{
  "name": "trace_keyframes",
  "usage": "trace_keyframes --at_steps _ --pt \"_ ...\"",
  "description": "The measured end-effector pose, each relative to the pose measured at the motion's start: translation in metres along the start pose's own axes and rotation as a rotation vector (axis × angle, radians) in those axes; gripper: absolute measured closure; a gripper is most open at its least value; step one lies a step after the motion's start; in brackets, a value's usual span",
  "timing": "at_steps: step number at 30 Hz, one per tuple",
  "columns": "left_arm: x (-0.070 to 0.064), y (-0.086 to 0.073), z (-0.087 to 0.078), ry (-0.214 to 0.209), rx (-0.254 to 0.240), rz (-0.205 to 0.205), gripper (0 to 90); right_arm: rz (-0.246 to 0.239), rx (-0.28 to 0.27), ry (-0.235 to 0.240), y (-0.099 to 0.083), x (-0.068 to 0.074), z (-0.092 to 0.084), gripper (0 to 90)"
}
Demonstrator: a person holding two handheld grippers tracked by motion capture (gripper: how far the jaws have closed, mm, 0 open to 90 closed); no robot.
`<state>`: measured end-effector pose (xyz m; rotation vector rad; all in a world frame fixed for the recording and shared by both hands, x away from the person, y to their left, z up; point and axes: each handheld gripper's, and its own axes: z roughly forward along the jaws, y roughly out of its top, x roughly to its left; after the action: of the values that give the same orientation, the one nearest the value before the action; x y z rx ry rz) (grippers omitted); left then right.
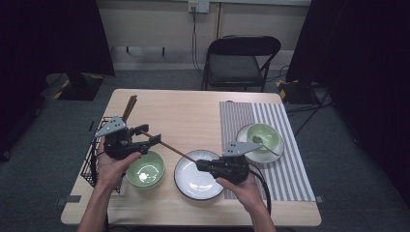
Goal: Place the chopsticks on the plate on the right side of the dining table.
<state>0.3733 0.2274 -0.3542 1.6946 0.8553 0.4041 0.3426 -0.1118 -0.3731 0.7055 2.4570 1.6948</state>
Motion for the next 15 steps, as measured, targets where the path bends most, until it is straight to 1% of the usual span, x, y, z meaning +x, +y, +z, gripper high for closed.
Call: trace_keyframes --at_steps 2,4,6,7,10,11,12,13,14,15 --pt "-0.0008 -0.0003 0.0018 -0.006 0.011 -0.007 31.3 0.001 -0.001 0.002 0.0009 -0.0004 -0.0024 85.8" --pt "-0.0013 -0.0006 0.0031 -0.012 0.022 0.002 31.0 0.003 0.004 0.001 0.0013 -0.0004 -0.0045 85.8" --pt "-0.002 -0.001 0.004 -0.017 0.029 0.009 30.8 0.009 -0.002 0.005 0.0011 -0.0013 -0.0068 85.9" --pt "-0.0027 -0.0012 0.0051 -0.014 0.034 0.015 30.7 0.011 0.001 0.005 0.0011 -0.0017 -0.0076 85.9" --pt "-0.0038 -0.0012 0.0056 -0.011 0.034 0.012 30.3 0.012 0.004 0.005 0.0017 -0.0021 -0.0088 85.9" --pt "-0.0036 -0.0007 0.0049 -0.011 0.039 0.022 30.2 0.012 0.004 0.004 0.0018 -0.0022 -0.0091 85.9" --pt "-0.0036 -0.0006 0.0048 -0.014 0.042 0.023 30.2 0.012 0.002 0.006 0.0018 -0.0021 -0.0093 85.9" --pt "-0.0039 -0.0009 0.0051 -0.009 0.054 0.026 30.2 0.01 0.003 0.007 0.0018 -0.002 -0.0095 85.9" --pt "-0.0043 -0.0012 0.0056 -0.003 0.061 0.043 29.7 0.008 0.002 0.006 0.0021 -0.002 -0.0097 85.9" --pt "-0.0055 -0.0016 0.0061 0.007 0.066 0.051 29.6 0.008 -0.003 0.009 0.0024 -0.0022 -0.0098 86.0"
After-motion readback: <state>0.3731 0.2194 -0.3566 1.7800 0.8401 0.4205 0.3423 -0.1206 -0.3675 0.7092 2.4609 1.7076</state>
